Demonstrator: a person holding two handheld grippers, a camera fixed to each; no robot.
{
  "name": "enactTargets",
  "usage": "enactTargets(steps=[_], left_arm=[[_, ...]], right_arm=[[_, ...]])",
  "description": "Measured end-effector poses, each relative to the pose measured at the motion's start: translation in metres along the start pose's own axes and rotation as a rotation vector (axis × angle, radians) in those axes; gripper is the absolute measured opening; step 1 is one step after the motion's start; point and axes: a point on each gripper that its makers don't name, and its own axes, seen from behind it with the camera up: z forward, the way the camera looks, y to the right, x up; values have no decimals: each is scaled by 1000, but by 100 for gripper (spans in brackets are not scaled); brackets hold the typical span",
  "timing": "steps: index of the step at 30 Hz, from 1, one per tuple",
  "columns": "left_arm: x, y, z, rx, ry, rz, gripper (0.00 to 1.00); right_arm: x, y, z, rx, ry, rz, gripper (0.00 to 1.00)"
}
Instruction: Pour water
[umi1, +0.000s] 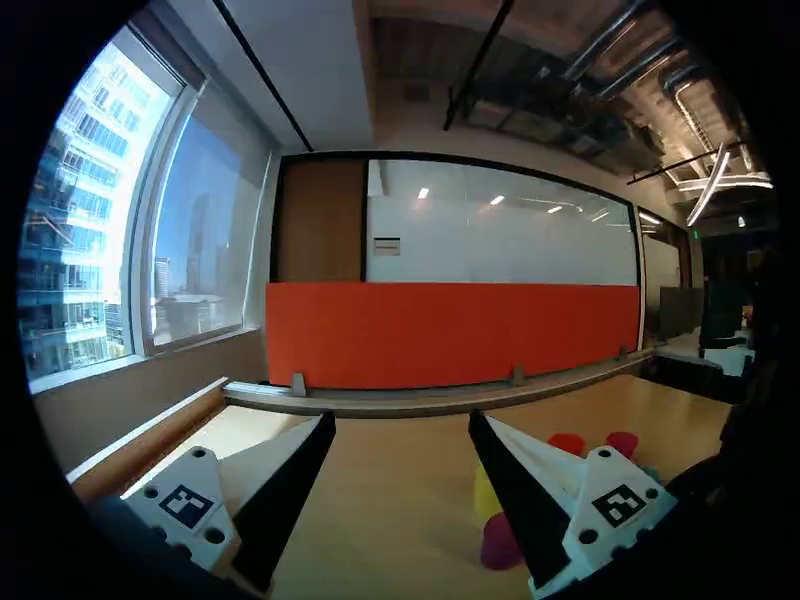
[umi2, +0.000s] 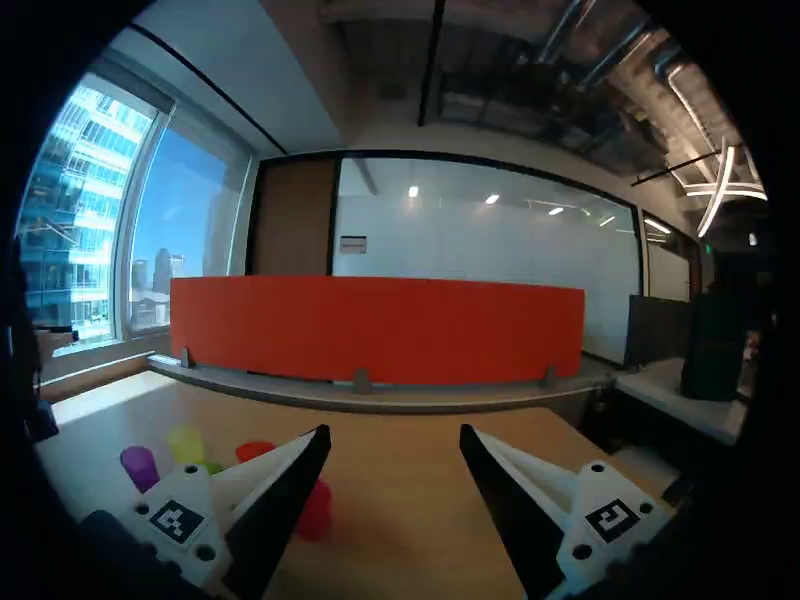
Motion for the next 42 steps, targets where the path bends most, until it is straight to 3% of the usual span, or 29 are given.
enactTargets(steps=[8,11,17,23,31,35,42], left_arm=[[45,1,4,-36,-4,-1,99],[52,1,5,-46,1,6,99],[53,13,6,-107,-6,5,99],[54,34,4,-217,-7,2,99],[55,50,-2,-326,-23,37,99],[52,54,-5,-363,-33,37,99],[34,52,-3,-372,-75,62,99]], right_arm=[[63,-3,-2,40,50,-6,100],[69,-5,-3,52,51,-20,100],[73,-18,-6,115,39,-19,100],[74,-40,-13,232,31,-40,100],[82,-74,-28,387,52,-67,100],[83,-84,-32,438,46,-48,100],[78,-91,-32,471,23,-45,100]])
